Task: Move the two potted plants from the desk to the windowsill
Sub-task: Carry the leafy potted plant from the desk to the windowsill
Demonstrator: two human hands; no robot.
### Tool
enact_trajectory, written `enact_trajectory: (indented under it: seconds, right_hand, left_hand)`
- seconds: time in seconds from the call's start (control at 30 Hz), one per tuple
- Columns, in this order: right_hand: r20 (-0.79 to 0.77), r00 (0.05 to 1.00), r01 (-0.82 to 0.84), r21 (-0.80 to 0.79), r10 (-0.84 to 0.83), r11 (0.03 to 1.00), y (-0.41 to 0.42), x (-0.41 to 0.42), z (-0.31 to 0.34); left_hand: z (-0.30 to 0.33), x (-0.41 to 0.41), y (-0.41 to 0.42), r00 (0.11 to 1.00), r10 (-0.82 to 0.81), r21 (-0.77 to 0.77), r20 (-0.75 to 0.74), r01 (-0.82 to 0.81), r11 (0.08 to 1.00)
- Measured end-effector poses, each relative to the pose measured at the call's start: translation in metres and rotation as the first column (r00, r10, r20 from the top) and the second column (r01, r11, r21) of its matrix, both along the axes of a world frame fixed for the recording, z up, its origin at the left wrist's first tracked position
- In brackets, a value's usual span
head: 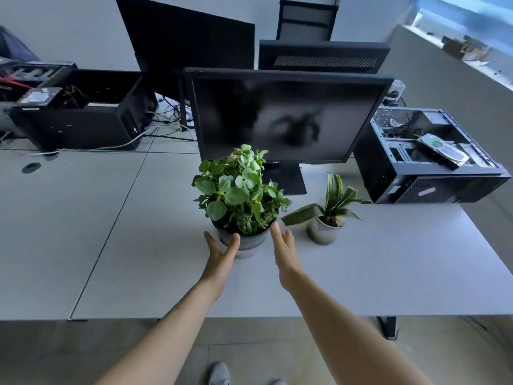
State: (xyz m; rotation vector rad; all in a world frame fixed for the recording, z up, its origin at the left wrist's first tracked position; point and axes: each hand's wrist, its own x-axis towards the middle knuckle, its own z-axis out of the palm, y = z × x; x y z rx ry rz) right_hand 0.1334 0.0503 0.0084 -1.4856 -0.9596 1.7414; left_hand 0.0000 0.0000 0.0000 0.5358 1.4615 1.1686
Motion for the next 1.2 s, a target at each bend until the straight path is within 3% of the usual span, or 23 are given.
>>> enact_trajectory:
  seconds: [0.27,0.57,0.93,1.2]
  right_hand:
    - [-0.049,0.994,-0.098,-0.084,0.094,0.992,0.017,-0.005,-0.008]
    - [-0.142,0.99,-0.036,-0.147,0.015,0.988,0.024,-0.003,-0.013]
    - [-0.183,0.979,0.057,-0.199,-0.094,0.978,0.012,-0.005,-0.018]
    - [-0.209,0.958,0.152,-0.204,-0.195,0.967,-0.008,0.007,-0.018]
  left_hand:
    - [-0.009,-0.002,0.014,0.993,0.038,0.039,0.113,-0.042,0.998]
    - [-0.005,-0.003,0.019,0.954,0.13,0.025,0.27,-0.142,0.99]
    - [-0.002,-0.008,0.015,0.938,0.149,-0.004,0.314,-0.156,0.988]
    - [-0.008,-0.003,0.014,0.946,0.074,0.023,0.317,-0.086,0.996]
